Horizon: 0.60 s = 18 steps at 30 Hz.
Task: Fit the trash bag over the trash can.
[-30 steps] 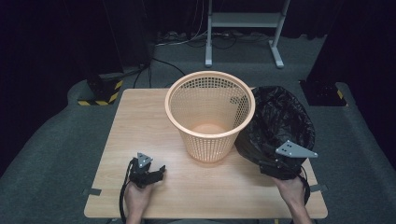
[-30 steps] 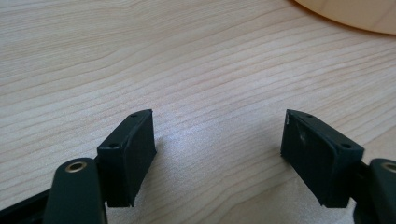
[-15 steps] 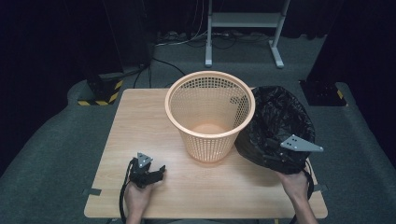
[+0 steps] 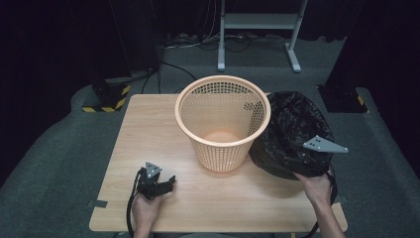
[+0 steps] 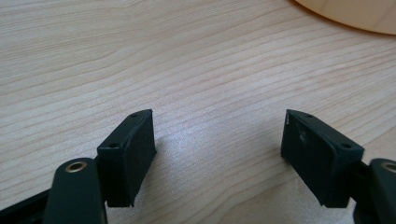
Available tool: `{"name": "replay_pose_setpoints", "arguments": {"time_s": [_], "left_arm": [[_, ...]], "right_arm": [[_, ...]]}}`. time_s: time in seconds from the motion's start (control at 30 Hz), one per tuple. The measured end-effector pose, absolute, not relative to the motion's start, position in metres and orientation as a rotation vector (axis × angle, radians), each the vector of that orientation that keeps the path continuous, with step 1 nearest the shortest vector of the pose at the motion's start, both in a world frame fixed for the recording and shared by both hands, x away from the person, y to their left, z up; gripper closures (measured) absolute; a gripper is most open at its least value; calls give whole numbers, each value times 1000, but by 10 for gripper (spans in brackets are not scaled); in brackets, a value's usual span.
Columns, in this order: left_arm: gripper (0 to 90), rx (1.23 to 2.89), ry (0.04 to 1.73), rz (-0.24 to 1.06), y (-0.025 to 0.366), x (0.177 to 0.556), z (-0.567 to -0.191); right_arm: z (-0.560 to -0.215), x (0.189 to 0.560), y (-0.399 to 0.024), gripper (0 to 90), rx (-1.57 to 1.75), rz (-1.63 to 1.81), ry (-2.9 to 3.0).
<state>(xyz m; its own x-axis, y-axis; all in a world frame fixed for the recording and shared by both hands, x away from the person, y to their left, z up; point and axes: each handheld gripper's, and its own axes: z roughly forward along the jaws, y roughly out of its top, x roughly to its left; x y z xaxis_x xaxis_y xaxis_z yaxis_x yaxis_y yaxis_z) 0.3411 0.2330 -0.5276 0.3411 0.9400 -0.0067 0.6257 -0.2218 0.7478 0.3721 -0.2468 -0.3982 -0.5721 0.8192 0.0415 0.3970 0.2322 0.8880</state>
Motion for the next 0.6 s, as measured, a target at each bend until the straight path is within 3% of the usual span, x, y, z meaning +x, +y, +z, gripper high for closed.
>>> {"name": "replay_pose_setpoints", "arguments": {"time_s": [0.6], "left_arm": [[261, 1945, 1368, 607, 233, 341, -528]], "right_arm": [[-398, 393, -253, 368, 1167, 1251, 2070]]}}
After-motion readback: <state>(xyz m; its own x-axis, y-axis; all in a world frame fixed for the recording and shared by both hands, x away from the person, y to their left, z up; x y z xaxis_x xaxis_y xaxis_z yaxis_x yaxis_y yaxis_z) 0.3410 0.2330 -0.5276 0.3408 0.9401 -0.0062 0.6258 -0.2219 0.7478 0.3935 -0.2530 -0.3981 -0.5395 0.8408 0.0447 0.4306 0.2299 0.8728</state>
